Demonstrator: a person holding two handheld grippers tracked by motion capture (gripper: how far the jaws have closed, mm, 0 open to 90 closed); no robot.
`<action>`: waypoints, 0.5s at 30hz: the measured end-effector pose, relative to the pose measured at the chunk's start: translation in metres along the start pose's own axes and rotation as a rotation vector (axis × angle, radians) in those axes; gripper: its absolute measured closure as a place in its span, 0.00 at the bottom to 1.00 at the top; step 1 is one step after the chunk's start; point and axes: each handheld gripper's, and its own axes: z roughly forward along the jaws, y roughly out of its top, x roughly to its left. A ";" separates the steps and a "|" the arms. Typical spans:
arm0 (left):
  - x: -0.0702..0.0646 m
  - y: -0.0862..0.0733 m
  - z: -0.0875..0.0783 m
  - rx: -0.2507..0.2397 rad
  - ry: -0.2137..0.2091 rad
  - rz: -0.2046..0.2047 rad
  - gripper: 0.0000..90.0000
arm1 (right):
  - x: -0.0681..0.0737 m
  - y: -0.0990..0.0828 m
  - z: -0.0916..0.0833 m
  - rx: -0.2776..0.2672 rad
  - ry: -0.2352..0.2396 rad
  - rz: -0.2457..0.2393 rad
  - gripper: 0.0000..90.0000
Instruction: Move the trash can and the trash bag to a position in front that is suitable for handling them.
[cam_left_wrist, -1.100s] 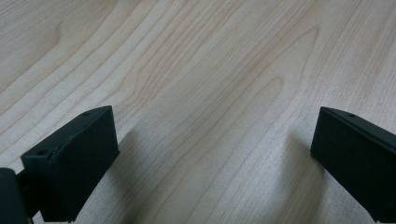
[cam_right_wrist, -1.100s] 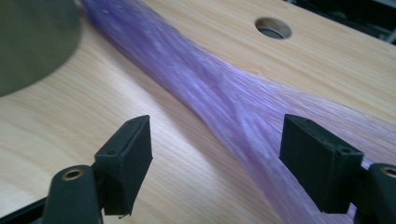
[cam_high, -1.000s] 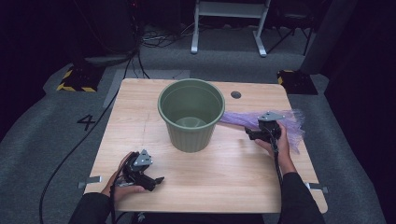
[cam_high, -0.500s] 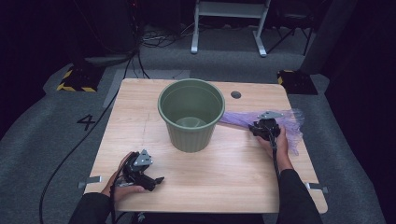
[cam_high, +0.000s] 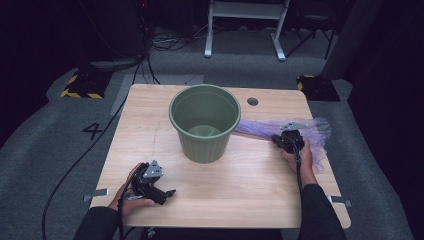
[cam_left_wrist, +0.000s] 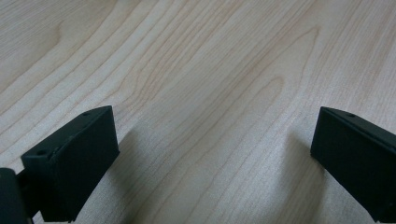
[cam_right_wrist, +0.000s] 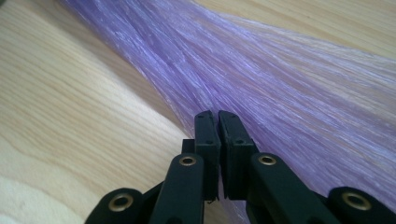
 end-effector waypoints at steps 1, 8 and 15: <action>0.000 0.000 0.000 0.000 0.000 0.000 0.01 | -0.001 -0.002 -0.001 0.004 -0.006 -0.005 0.97; 0.000 0.000 0.000 0.000 0.000 0.000 0.01 | -0.009 -0.013 -0.016 0.001 -0.005 -0.028 0.96; 0.000 0.000 0.000 0.000 0.000 0.000 0.01 | -0.006 -0.018 -0.020 0.016 -0.018 -0.061 0.82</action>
